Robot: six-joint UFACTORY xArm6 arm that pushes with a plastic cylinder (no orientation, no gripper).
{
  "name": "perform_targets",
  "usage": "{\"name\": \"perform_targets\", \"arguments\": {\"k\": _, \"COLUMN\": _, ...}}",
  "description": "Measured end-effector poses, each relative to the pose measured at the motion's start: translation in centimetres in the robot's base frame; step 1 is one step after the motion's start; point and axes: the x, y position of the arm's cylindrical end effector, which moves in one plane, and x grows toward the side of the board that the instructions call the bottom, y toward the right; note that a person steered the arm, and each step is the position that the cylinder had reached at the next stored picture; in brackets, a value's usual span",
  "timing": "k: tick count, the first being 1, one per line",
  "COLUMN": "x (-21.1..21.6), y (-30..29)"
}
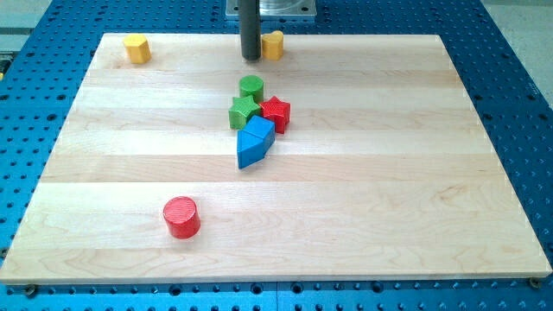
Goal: Move the triangle at the top right of the board
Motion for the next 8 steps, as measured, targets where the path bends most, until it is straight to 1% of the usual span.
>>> {"name": "perform_targets", "arguments": {"k": 1, "x": -1.3, "y": 1.6}}
{"name": "perform_targets", "arguments": {"k": 2, "x": -1.0, "y": 3.4}}
{"name": "perform_targets", "arguments": {"k": 3, "x": -0.5, "y": 3.4}}
{"name": "perform_targets", "arguments": {"k": 5, "x": 4.2, "y": 0.8}}
{"name": "perform_targets", "arguments": {"k": 8, "x": 4.6, "y": -0.3}}
